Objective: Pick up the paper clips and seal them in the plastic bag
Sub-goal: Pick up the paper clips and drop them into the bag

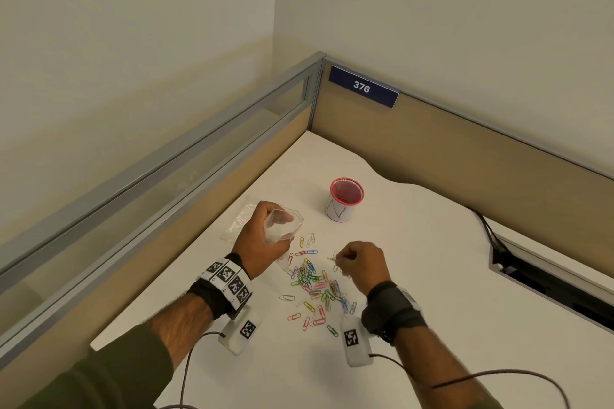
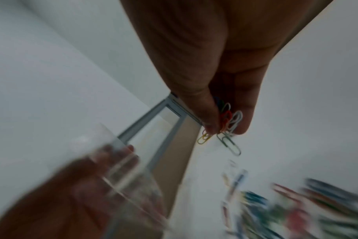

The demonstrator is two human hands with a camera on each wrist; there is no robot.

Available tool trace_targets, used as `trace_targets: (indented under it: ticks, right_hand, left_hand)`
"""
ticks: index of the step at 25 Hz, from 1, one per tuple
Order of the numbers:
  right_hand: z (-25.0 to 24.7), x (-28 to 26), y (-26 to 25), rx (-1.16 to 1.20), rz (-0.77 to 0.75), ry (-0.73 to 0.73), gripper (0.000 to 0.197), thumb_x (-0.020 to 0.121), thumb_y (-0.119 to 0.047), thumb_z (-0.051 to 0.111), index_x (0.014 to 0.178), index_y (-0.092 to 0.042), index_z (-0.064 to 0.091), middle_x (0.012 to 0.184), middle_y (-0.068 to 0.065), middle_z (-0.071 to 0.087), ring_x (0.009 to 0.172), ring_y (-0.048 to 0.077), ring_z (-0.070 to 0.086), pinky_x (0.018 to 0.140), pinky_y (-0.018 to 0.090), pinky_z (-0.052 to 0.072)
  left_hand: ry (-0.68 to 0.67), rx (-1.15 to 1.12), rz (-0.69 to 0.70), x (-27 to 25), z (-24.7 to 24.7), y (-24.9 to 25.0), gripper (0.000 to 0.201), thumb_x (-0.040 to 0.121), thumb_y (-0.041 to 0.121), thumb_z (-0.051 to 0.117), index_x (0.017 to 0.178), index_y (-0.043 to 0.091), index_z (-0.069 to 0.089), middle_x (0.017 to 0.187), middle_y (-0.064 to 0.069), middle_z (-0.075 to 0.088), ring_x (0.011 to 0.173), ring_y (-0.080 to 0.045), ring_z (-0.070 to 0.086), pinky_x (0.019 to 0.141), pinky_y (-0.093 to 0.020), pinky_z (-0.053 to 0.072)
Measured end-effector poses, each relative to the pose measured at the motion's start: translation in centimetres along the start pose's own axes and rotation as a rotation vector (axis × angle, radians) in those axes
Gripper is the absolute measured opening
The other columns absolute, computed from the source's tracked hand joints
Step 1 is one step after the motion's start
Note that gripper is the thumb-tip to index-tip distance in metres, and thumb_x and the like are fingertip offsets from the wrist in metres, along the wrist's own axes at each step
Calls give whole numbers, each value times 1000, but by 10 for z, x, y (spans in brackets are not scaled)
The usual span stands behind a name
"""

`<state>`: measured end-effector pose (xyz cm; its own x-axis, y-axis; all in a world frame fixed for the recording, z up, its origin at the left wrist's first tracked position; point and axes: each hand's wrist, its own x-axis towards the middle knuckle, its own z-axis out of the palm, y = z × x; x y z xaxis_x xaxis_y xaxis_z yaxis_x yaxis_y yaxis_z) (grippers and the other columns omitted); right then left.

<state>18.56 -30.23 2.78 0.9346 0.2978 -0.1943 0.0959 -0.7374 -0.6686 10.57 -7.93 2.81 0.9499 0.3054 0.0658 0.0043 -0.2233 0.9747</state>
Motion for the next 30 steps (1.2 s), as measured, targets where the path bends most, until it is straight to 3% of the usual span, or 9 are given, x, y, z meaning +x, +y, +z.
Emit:
trace_targets:
  ticks: [4,8,11,15,17,20,23,27,30]
  right_hand:
    - [-43,-14,-61,223,-162,27,2,82,-7,71,81,-7,73,71,6,72,58,10,64,62,22,56]
    - [-57,-21,-114,132,-341,-87,4,85,-12,71,87,-9,74,73,-3,70,60,2,63,61,11,53]
    - [-46,-15,-133,-80,-391,-123,8,85,-14,70,91,-10,73,83,-1,69,74,10,65,72,23,58]
    - [-27,-12,-143,-346,-402,-107,11,89,-15,63,96,-11,70,95,6,69,84,21,65,82,36,57]
    - [-26,-15,-144,-332,-414,-60,12,91,-17,61,97,-12,70,95,5,69,84,20,64,81,34,57]
    - [-35,-18,-132,-200,-426,45,12,92,-15,58,97,-13,70,92,1,69,82,15,64,78,27,55]
    - [-39,-14,-80,-136,-297,86,12,91,-13,59,94,-14,70,92,0,70,80,16,64,77,28,55]
    - [-16,-23,42,-429,150,-68,22,90,-17,59,109,-12,66,119,8,65,109,23,60,95,29,45]
    - [2,-50,95,-479,342,-114,32,88,-22,61,117,-9,60,126,10,59,116,26,57,97,29,44]
  left_hand:
    - [-22,7,1,0,8,1,48,79,5,80,115,21,52,117,4,67,118,-11,62,104,-42,53]
    - [-29,29,10,-1,17,9,47,80,5,78,111,24,49,109,13,64,109,-5,63,90,-30,55]
    - [-36,92,6,-2,21,15,49,82,8,78,114,27,45,102,15,59,93,-6,63,70,-12,51]
    - [-52,102,-27,0,24,15,52,80,9,78,116,26,44,98,14,60,87,-4,64,63,-9,50]
    - [-55,102,-29,-1,22,13,51,80,8,78,115,26,45,99,17,60,89,-2,63,65,-6,49]
    - [-58,95,-1,-6,17,11,49,80,6,77,116,21,48,109,16,62,108,-5,62,84,-13,52]
    - [-43,44,11,-10,7,8,48,79,6,78,117,18,50,115,6,67,117,-9,62,94,-19,52]
    - [-8,-8,19,-14,-5,4,47,80,7,81,115,17,51,115,4,68,116,-7,63,88,-11,51]
    - [18,-24,20,-19,-12,2,49,79,5,81,116,17,51,115,4,69,117,-7,63,95,-23,55]
